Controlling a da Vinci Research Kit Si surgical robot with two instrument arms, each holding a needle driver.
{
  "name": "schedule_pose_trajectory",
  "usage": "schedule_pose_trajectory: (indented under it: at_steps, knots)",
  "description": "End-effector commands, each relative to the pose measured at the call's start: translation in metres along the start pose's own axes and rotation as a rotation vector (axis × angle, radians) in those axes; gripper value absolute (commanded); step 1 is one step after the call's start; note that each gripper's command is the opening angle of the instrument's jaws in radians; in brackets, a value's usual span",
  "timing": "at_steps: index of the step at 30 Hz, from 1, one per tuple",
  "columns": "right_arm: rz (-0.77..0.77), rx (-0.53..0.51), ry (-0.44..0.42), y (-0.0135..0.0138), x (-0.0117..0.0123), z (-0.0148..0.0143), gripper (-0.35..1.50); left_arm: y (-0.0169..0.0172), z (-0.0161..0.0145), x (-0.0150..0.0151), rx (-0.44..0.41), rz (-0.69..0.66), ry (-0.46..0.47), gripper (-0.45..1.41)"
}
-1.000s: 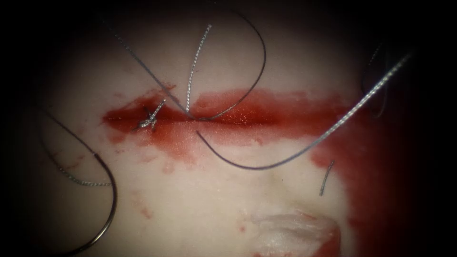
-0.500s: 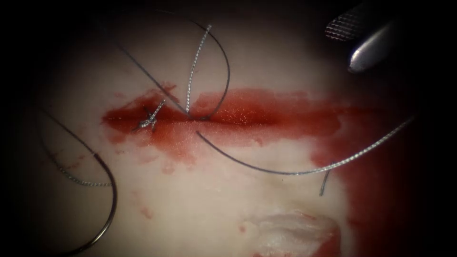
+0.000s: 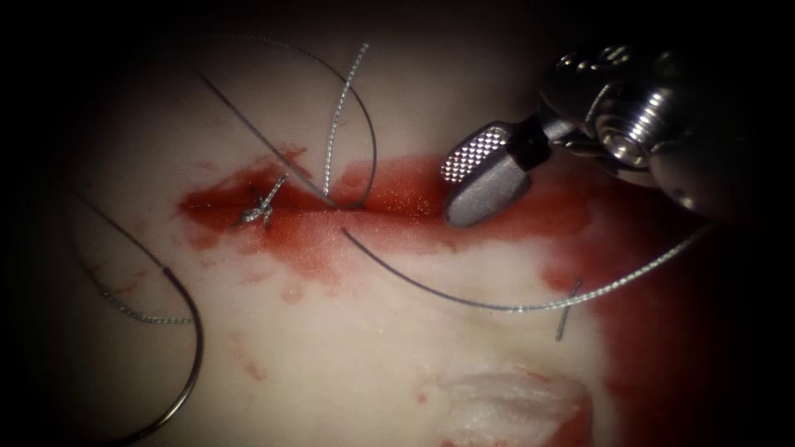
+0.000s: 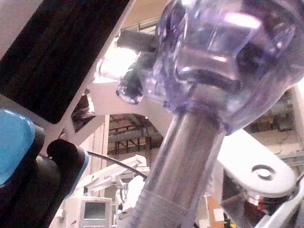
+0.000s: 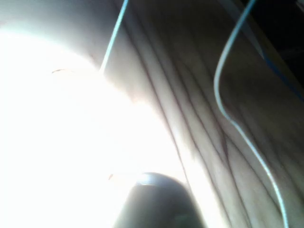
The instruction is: Wound Closure
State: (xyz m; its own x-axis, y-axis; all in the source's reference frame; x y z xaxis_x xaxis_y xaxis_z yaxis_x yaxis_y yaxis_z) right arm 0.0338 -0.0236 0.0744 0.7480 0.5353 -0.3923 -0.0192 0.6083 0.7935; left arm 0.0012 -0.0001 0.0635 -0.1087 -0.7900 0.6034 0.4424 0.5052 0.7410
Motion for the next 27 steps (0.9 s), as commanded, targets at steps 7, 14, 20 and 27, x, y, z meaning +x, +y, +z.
schedule_pose_trajectory:
  at_steps: [7,14,20,27]
  knots:
    - [-0.037,-0.043,-0.014,0.0012,0.0022,0.0071,0.49,-0.0021,0.0008,-0.0019,0.057,-0.006,-0.033,-0.45]
    - [-0.170,-0.196,0.046,0.0022,0.0023,0.0079,1.06,-0.0032,0.0006,-0.0024,0.069,-0.014,-0.041,-0.45]
    - [-0.177,-0.221,0.052,0.0030,0.0028,0.0061,0.96,-0.0038,-0.0001,-0.0031,0.072,-0.024,-0.054,-0.45]
    - [-0.217,-0.286,-0.012,0.0042,0.0028,0.0071,0.94,-0.0052,-0.0006,-0.0039,0.072,-0.024,-0.073,-0.45]
